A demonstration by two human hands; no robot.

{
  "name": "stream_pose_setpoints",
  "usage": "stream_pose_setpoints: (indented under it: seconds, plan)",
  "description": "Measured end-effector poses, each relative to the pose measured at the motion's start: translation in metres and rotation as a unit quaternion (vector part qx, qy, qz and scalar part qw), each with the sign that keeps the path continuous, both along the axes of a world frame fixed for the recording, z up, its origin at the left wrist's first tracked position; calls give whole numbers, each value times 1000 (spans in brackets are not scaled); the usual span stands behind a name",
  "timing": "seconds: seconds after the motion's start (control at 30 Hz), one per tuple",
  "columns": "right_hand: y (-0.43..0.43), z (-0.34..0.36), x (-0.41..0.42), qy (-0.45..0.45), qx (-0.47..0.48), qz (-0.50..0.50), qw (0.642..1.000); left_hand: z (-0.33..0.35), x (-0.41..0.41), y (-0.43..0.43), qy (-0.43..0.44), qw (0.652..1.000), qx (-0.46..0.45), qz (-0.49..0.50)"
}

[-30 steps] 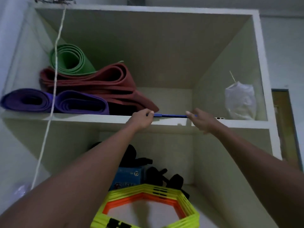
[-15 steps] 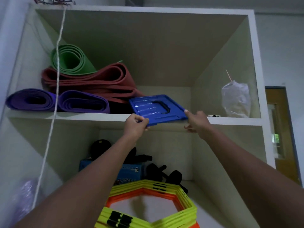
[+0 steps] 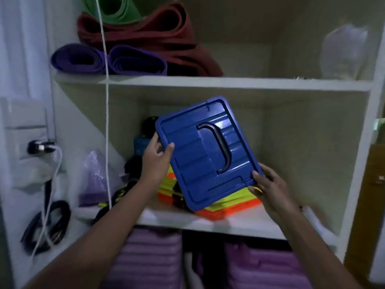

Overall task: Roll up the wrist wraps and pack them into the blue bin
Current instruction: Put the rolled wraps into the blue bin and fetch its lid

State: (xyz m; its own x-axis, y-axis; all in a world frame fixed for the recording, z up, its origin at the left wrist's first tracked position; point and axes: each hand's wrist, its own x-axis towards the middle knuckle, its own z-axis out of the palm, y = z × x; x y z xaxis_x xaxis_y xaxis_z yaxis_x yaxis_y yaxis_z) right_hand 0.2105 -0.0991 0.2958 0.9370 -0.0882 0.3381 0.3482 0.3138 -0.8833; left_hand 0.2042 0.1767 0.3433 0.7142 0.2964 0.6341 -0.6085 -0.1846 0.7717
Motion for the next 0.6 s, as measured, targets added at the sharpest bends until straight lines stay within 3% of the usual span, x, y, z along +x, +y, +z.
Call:
stream_pose_setpoints:
  seconds: [0.2,0.33,0.4,0.6]
  plan:
    - [59,-153,-46,138,6,-10,990,-170,-78,80,153,983,-40,91]
    - [109,-243,-69,231,-34,0,972,-284,-157,123,282,946,-66,145]
    - [136,-277,-79,268,-63,0,961,-332,-197,135,337,924,-37,176]
    - [199,-331,-91,245,-167,67,953,-396,-252,146,409,873,-50,262]
